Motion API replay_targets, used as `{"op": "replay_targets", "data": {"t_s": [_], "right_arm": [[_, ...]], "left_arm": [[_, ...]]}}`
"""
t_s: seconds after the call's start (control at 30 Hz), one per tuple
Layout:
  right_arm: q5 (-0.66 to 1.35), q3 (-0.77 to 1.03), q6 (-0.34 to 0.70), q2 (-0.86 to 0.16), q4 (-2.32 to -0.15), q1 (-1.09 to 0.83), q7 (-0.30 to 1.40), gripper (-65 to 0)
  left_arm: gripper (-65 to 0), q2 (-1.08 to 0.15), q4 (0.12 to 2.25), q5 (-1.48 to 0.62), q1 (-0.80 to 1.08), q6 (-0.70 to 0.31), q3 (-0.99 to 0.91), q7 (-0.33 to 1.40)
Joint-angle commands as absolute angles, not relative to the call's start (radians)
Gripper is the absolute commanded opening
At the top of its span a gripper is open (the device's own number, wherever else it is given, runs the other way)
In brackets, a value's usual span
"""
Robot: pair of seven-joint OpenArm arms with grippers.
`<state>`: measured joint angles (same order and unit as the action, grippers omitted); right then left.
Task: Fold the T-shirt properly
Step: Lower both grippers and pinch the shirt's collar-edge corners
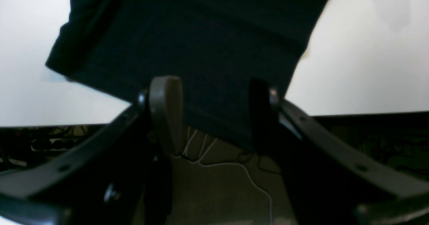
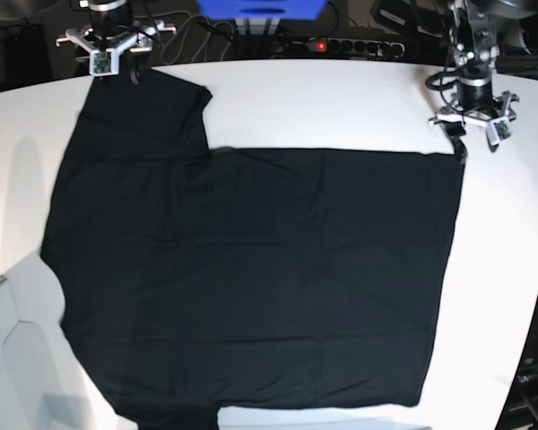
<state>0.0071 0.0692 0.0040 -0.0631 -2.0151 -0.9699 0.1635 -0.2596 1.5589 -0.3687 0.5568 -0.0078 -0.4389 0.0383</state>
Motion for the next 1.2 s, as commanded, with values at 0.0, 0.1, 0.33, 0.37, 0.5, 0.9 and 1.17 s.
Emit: {"op": "replay_targets", "data": {"t_s": [0.0,0.1,0.33,0.37,0.5,0.9,1.17], "right_arm": [[0.005,0.073,0.005,-0.065,-2.029,-0.974,0.14,-32.4],[0.004,0.074,0.005,-0.084,-2.028,-0.972,0.14,-32.4],[0.004,0.074,0.005,-0.093,-2.028,-0.967,0.153,-32.4],[0.004,0.074,0.005,-0.093,-2.028,-0.966,0.165,-32.4],[0.004,0.074,0.005,-0.093,-2.028,-0.964,0.197,-32.4],[0.004,0.074,0.005,-0.093,-2.029,-0.963,0.199,-32.3],[0.002,0.094,0.005,-0.097,-2.028,-0.949,0.2,-32.3]], "left_arm": [[-24.7,-0.271,1.561,-0.371,0.542,-0.005,-0.447,0.01],[-24.7,-0.271,1.517,-0.371,0.496,-0.005,-0.443,0.01],[-24.7,-0.271,1.419,-0.371,0.415,-0.007,-0.43,0.01],[-24.7,-0.271,1.409,-0.371,0.407,-0.007,-0.412,0.01],[-24.7,-0.271,1.392,-0.371,0.398,-0.007,-0.383,0.01],[-41.3,-0.271,1.369,-0.371,0.401,-0.007,-0.366,0.01],[-65.0,-0.271,1.369,-0.371,0.406,-0.007,-0.366,0.01]]}}
